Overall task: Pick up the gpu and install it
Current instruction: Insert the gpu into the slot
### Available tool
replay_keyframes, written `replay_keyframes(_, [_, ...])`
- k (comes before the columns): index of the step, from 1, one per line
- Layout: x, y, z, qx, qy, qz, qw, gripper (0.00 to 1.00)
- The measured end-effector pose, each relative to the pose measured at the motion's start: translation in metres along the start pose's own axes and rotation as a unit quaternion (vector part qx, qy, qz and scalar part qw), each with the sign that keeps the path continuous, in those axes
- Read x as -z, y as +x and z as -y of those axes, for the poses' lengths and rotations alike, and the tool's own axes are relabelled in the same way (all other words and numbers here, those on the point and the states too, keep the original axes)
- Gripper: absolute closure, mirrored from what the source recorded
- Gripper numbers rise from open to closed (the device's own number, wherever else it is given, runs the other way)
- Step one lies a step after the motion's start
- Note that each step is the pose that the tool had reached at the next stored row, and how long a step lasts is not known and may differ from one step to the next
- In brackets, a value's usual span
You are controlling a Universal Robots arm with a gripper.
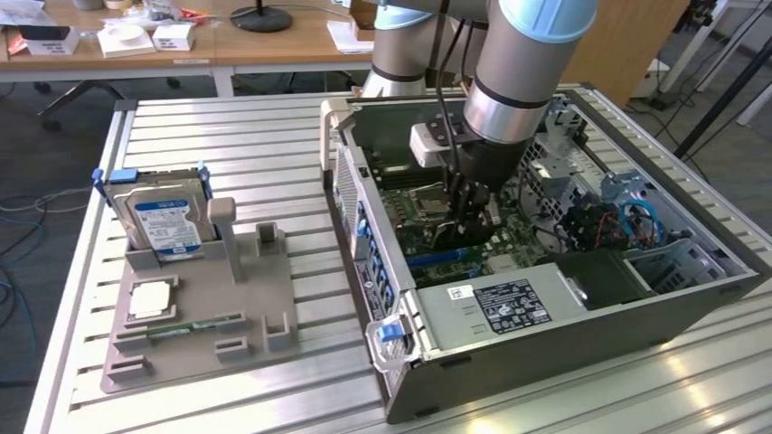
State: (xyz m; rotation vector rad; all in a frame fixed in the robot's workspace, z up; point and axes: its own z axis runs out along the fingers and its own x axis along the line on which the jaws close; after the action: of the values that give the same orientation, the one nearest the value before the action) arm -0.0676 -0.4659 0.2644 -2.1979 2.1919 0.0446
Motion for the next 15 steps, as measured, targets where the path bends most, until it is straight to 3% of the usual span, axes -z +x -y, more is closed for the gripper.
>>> replay_keyframes(15, [-0.0023, 0.0001, -0.0029, 0.000, 0.0000, 0.0000, 1.0000, 0.74])
